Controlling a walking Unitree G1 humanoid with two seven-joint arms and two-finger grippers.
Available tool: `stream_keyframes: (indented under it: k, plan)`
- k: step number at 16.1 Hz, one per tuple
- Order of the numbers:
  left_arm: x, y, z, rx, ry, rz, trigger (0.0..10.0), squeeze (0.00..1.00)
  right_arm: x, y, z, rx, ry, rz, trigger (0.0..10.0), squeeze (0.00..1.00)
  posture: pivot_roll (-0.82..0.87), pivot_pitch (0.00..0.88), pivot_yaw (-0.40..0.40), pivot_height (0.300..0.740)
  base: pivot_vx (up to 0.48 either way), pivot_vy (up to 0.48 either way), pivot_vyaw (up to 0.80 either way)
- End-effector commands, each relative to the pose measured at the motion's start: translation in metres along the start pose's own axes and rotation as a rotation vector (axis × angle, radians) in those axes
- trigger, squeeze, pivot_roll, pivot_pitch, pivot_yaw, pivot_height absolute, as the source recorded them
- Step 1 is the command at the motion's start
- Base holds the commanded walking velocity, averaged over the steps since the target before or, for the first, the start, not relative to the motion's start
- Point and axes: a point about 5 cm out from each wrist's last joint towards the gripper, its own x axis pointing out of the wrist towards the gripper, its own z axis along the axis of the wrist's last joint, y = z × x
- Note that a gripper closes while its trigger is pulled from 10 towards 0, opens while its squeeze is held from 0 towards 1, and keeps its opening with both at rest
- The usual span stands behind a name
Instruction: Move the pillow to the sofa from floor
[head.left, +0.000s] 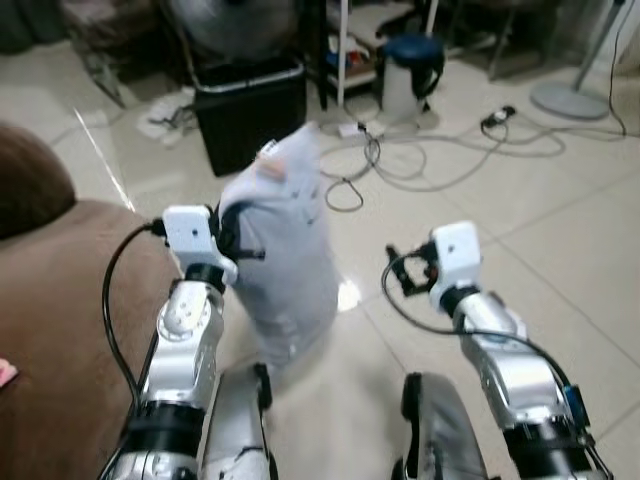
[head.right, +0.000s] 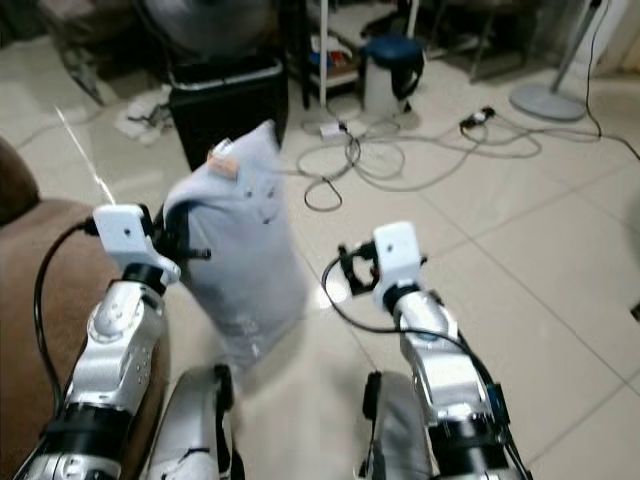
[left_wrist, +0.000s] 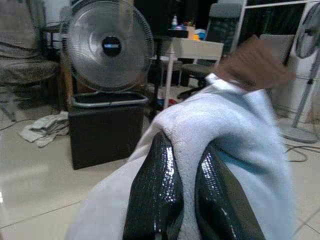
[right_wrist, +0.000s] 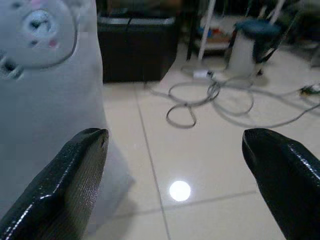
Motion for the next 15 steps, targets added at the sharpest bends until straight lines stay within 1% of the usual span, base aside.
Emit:
stream_keyframes:
  k: [1, 2, 4, 5, 6, 8, 10, 13, 14, 15]
  plan:
    - [-0.002, 0.006, 0.000, 0.004, 0.013, 0.024, 10.0, 0.00, 0.004, 0.000, 0.008, 0.017, -0.041, 0.000, 10.0, 0.00, 0.04, 0.000, 0.015, 0.577, 0.000, 0.000, 0.00]
    - [-0.003, 0.007, 0.003, -0.004, 0.025, 0.033, 10.0, 0.00, 0.007, 0.002, 0.010, 0.011, -0.045, 0.015, 10.0, 0.00, 0.05, 0.000, 0.011, 0.587, 0.000, 0.000, 0.00]
    - [-0.010, 0.003, 0.006, 0.011, 0.067, 0.005, 10.0, 0.00, 0.010, 0.008, 0.013, 0.000, -0.052, 0.039, 10.0, 0.00, 0.06, 0.000, 0.010, 0.602, 0.000, 0.000, 0.00]
    - [-0.013, 0.003, 0.004, 0.061, 0.084, -0.001, 10.0, 0.00, 0.011, 0.011, 0.013, -0.001, -0.053, 0.047, 10.0, 0.00, 0.07, 0.000, 0.008, 0.612, 0.000, 0.000, 0.00]
    - [-0.015, 0.003, 0.003, 0.130, 0.094, -0.018, 10.0, 0.00, 0.013, 0.015, 0.011, 0.005, -0.051, 0.048, 10.0, 0.00, 0.08, 0.000, 0.010, 0.627, 0.000, 0.000, 0.00]
    - [-0.015, 0.004, 0.003, 0.132, 0.097, -0.027, 10.0, 0.00, 0.014, 0.018, 0.012, 0.006, -0.055, 0.051, 10.0, 0.00, 0.08, 0.000, 0.011, 0.642, 0.000, 0.000, 0.00]
    - [-0.021, 0.008, -0.003, 0.113, 0.148, -0.020, 10.0, 0.00, 0.018, 0.018, 0.014, -0.008, -0.064, 0.057, 10.0, 0.00, 0.08, 0.000, 0.007, 0.662, 0.000, 0.000, 0.00]
    - [-0.021, 0.008, -0.003, 0.103, 0.151, -0.008, 10.0, 0.00, 0.018, 0.016, 0.013, -0.011, -0.064, 0.058, 10.0, 0.00, 0.09, 0.000, -0.007, 0.677, 0.000, 0.000, 0.00]
    - [-0.019, 0.007, -0.004, 0.140, 0.155, -0.013, 10.0, 0.00, 0.018, 0.017, 0.007, -0.022, -0.039, 0.075, 10.0, 0.00, 0.10, 0.000, -0.022, 0.692, 0.000, 0.000, 0.00]
    - [-0.020, 0.006, -0.007, 0.137, 0.172, -0.031, 10.0, 0.00, 0.019, 0.018, 0.006, -0.025, -0.037, 0.079, 10.0, 0.00, 0.10, 0.000, -0.019, 0.702, 0.000, 0.000, 0.00]
